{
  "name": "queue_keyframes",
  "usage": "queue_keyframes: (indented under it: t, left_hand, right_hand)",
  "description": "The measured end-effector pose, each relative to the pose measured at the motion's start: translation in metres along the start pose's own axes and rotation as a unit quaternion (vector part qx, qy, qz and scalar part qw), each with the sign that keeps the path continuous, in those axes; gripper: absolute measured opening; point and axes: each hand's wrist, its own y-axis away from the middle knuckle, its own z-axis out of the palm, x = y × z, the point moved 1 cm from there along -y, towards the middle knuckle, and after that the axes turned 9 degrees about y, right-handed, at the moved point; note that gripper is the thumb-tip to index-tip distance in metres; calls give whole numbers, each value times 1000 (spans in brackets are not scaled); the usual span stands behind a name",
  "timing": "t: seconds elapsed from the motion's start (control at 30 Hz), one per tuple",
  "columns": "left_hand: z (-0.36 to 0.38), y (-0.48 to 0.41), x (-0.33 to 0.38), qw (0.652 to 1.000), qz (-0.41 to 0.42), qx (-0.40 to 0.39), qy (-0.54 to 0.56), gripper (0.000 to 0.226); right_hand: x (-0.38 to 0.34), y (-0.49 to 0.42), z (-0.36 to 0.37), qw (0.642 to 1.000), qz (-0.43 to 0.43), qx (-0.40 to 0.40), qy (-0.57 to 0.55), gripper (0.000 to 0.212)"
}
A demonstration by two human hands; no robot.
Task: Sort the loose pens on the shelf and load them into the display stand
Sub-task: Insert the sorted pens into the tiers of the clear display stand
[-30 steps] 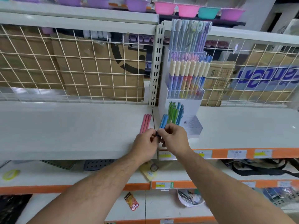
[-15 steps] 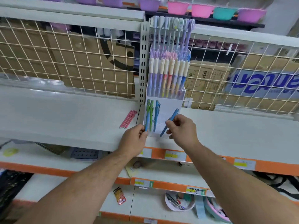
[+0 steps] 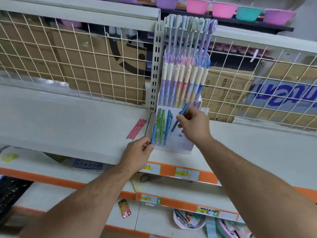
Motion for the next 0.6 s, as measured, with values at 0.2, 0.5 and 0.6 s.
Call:
queue_keyframes:
  t: [0.2, 0.5, 0.6]
  left_hand:
    - [-2, -1, -4, 1000, 6, -13, 2, 10]
    - [-3, -1, -5, 1000, 13, -22, 2, 6]
    - [-4, -1, -4, 1000, 10, -27, 3, 6]
  right_hand:
    - [0, -4, 11, 998, 3, -17, 53, 13]
    - [10, -1, 25, 987, 6, -59, 151, 13]
    - [11, 1, 29, 985, 7, -62, 162, 12]
